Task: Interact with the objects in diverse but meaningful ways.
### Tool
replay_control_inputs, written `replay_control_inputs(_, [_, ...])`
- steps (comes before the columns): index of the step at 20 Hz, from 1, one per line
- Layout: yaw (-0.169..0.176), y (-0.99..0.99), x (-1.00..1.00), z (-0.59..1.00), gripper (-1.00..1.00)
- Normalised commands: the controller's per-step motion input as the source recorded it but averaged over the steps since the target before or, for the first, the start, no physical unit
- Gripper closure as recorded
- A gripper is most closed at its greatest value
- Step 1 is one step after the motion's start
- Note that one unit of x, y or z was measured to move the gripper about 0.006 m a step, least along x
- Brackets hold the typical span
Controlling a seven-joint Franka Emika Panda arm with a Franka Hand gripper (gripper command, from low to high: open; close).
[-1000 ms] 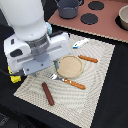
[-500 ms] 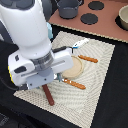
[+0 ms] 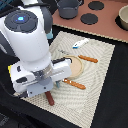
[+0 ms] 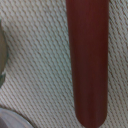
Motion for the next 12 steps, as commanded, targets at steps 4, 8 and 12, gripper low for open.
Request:
replay_control_inputs(4, [0.0, -0.13, 0.0, -0.12, 1.0])
replay_control_inputs(8, [0.0, -0.15, 0.0, -0.14, 1.0])
replay_control_inputs(12, [0.0, -0.19, 0.0, -0.06, 1.0])
